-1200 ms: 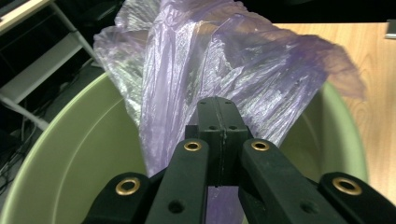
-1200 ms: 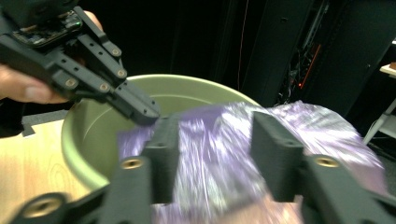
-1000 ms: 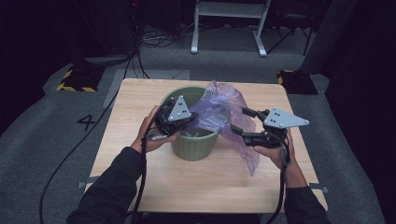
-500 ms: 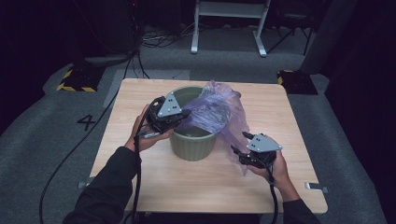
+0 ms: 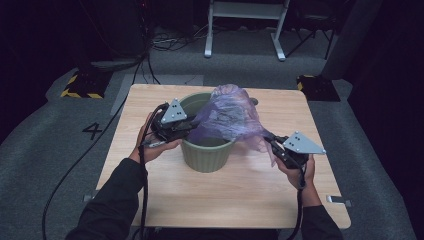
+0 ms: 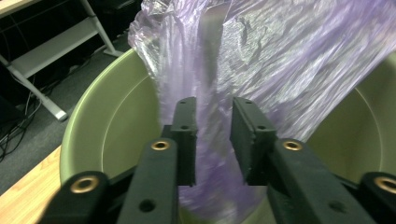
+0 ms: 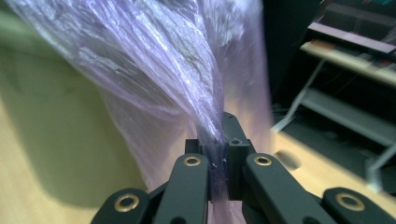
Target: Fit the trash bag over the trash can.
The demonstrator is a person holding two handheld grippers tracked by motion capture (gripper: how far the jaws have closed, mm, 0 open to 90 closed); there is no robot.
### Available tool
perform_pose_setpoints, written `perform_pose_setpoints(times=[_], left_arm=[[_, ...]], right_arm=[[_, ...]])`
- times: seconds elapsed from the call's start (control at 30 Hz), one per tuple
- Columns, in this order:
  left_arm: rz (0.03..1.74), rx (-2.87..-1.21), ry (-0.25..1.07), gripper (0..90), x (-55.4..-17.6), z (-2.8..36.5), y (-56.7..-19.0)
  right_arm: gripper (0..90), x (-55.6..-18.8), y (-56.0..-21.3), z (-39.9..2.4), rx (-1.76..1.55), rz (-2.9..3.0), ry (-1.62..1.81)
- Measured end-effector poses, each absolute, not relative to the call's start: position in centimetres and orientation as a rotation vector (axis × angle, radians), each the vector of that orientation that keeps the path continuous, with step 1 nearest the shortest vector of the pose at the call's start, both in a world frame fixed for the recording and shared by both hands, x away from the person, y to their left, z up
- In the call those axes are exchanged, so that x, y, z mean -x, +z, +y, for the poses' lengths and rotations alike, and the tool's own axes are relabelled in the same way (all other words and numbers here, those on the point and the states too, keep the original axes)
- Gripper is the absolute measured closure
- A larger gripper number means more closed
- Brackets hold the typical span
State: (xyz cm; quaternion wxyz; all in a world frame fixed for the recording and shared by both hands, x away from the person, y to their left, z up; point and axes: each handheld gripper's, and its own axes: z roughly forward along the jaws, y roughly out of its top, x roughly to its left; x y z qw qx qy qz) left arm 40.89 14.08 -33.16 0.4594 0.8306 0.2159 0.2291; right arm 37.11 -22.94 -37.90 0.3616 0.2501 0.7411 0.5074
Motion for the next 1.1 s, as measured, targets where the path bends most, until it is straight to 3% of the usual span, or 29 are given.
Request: perform_pose_setpoints(times=[0.07, 0.2, 0.37, 0.63, 0.8, 0.9, 0.97, 1.0, 1.1], left_arm=[[0.549, -2.030, 0.549, 51.0, -40.8, 14.0, -32.9], [0.515, -1.995, 0.522, 31.6, -40.1, 13.9, -32.2], [0.451, -1.989, 0.514, 23.9, -39.2, 12.5, -31.6], [0.374, -1.980, 0.497, 19.9, -38.2, 10.1, -30.8], [0.349, -1.985, 0.474, 26.2, -37.7, 8.9, -30.3], [0.355, -1.985, 0.464, 38.9, -37.8, 8.7, -30.3], [0.364, -2.004, 0.473, 52.2, -37.9, 8.6, -30.5], [0.364, -2.008, 0.473, 52.2, -38.0, 8.6, -30.6], [0.357, -2.024, 0.503, 67.3, -38.1, 8.9, -30.8]], right_arm=[[90.0, -36.9, -36.7, -22.9, -0.631, 1.884, 1.299], [89.9, -36.7, -34.6, -22.8, -0.614, 1.832, 1.250], [89.8, -36.6, -33.6, -21.7, -0.567, 1.851, 1.232], [88.3, -36.6, -33.1, -18.9, -0.459, 1.894, 1.235], [87.6, -36.0, -32.6, -17.2, -0.365, 1.929, 1.241], [88.1, -35.6, -32.4, -16.3, -0.301, 1.968, 1.249], [88.1, -35.5, -32.5, -16.1, -0.286, 1.981, 1.252], [88.1, -35.4, -32.6, -15.8, -0.275, 1.990, 1.249], [88.0, -35.3, -32.6, -15.5, -0.264, 2.002, 1.266]])
